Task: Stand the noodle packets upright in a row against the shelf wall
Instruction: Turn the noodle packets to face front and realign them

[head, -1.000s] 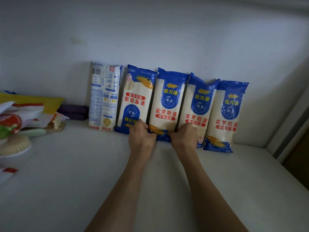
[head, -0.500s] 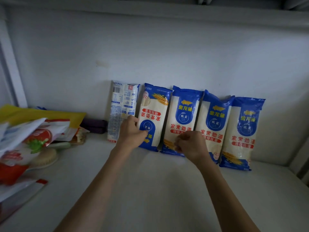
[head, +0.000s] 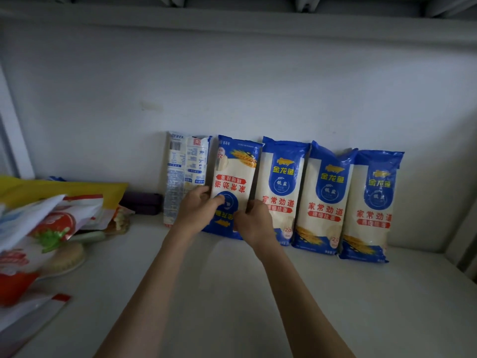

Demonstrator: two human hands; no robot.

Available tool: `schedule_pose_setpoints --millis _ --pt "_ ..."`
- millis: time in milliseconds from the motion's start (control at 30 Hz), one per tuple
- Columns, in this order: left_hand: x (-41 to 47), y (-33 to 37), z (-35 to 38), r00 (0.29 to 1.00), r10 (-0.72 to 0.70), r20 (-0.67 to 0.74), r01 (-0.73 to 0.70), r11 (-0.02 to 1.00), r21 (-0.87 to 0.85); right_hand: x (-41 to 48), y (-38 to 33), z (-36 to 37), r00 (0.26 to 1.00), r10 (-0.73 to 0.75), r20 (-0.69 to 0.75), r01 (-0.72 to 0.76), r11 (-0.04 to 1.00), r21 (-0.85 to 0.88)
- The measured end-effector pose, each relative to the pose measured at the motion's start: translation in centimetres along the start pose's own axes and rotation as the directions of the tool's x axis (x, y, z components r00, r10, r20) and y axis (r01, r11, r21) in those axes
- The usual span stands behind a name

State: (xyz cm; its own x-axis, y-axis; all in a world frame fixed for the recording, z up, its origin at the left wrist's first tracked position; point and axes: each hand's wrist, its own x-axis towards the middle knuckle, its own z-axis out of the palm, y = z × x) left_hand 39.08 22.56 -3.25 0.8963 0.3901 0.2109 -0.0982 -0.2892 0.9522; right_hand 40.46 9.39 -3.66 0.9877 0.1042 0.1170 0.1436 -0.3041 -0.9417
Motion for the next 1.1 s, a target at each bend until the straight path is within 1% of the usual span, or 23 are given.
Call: schedule_pose_setpoints --millis 100,200,333,467,567,633,800,900,1000,1100 --pt "-0.1 0.2 0.1 0.999 0.044 0.027 -0.044 0.999 0.006 -0.2 0.4 1.0 0.999 -0.031 -0.005 0.031 0.995 -0.094" --pt "-0.2 0.3 0.0 0.998 0.066 0.006 -0.066 0.998 0.007 -0.3 0.4 0.7 0.998 -0.045 -0.035 0.039 0.99 -0.138" --pt "-0.3 0.7 0.0 0.991 0.118 0.057 -0.119 0.993 0.002 -0.2 0.5 -1.0 0.996 -0.061 -0.059 0.055 0.993 -0.109" --pt "-0.4 2.0 -0.1 0.985 0.144 0.099 -0.147 0.989 0.016 -0.2 0.3 -2.1 0.996 -0.076 -0.053 0.07 0.992 -0.102" --pt "-0.7 2.9 -0.2 0.979 0.139 0.15 -0.129 0.989 -0.073 -0.5 0.1 -2.5 0.996 -0.075 -0.056 0.071 0.995 -0.066" --pt "-0.8 3.3 -0.3 0.978 0.138 0.157 -0.116 0.983 -0.143 -0.6 0.3 -2.6 0.997 -0.071 -0.043 0.069 0.996 -0.05" --pt "-1.3 3.0 0.1 0.984 0.125 0.124 -0.095 0.971 -0.22 -0.8 0.7 -3.1 0.997 -0.082 0.011 0.082 0.997 0.003" --pt "-1.2 2.8 0.3 0.99 0.098 0.104 -0.074 0.975 -0.209 -0.7 0.9 -3.1 0.994 -0.086 0.065 0.086 0.996 0.007" --pt "-1.3 2.8 0.4 0.997 0.074 -0.003 -0.073 0.979 -0.192 -0.6 1.0 -3.0 0.984 -0.092 0.152 0.089 0.996 0.024" --pt "-1.5 3.2 0.3 0.991 0.056 -0.123 -0.082 0.973 -0.216 -0.8 0.8 -3.2 0.968 -0.102 0.231 0.09 0.994 0.062"
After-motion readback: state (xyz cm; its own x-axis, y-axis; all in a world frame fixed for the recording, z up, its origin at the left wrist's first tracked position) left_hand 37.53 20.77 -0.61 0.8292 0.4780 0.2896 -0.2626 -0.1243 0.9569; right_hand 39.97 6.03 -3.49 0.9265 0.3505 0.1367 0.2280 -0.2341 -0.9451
